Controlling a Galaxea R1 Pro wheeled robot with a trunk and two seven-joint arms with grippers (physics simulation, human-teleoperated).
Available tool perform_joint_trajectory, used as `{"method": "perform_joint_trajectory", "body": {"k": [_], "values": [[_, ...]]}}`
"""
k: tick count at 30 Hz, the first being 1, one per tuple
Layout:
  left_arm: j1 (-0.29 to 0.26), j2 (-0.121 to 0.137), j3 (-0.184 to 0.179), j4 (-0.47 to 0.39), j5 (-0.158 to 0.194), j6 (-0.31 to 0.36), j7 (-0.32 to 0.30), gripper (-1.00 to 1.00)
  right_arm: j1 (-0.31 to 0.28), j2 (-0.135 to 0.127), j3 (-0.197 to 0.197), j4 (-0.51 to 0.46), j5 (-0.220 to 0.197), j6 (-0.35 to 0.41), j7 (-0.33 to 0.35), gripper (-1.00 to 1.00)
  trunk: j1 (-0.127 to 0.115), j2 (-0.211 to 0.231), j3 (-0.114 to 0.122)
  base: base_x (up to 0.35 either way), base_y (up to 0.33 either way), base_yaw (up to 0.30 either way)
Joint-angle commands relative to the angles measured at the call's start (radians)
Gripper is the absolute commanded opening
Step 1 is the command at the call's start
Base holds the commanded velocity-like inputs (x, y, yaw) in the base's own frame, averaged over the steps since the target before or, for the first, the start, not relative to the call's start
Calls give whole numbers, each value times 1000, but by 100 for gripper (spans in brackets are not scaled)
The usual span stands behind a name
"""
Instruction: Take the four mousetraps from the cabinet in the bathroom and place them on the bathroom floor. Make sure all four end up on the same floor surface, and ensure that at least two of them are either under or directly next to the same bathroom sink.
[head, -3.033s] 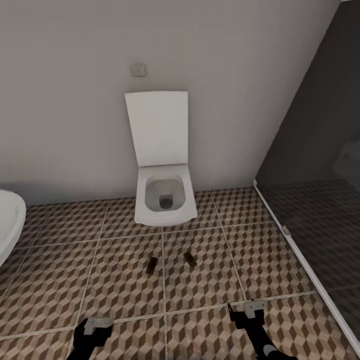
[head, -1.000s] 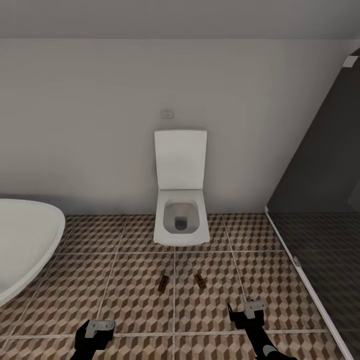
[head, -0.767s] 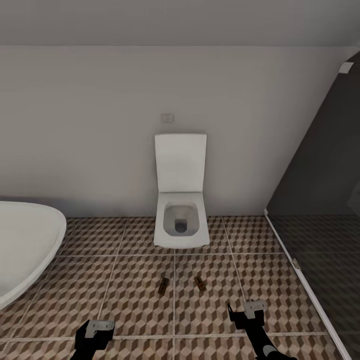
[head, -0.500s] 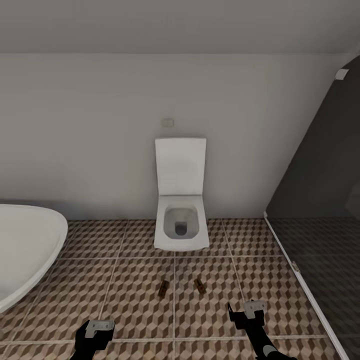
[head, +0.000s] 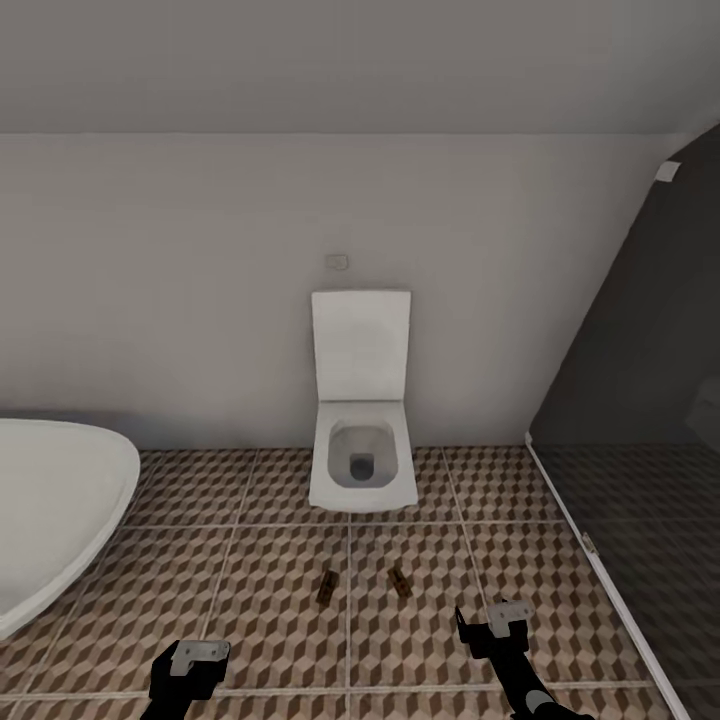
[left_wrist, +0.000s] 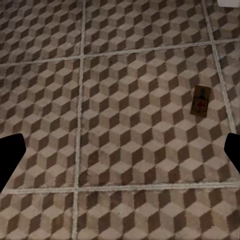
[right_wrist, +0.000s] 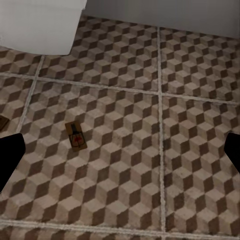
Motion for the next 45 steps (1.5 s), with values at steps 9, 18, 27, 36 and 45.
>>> {"method": "perform_joint_trajectory", "body": {"k": [9,18,27,36,45], "values": [[-1,-1,-8,2,4,-4,0,100,0,1,9,0,-9,-2,-2,100,-35,63,42,0,0,0],[-1,-1,-8,2,4,-4,0,100,0,1,9,0,-9,-2,-2,100,-69,126,85,0,0,0],[-1,-1,-8,2,4,-4,0,100,0,1,9,0,-9,-2,-2,100,-104,189,128,0,0,0],[-1,-1,-8,2,4,-4,0,100,0,1,9,0,-9,-2,-2,100,-138,252,171,0,0,0],[-1,-1,-8,2,4,-5,0,100,0,1,9,0,-9,-2,-2,100,-173,315,214,0,0,0]]}}
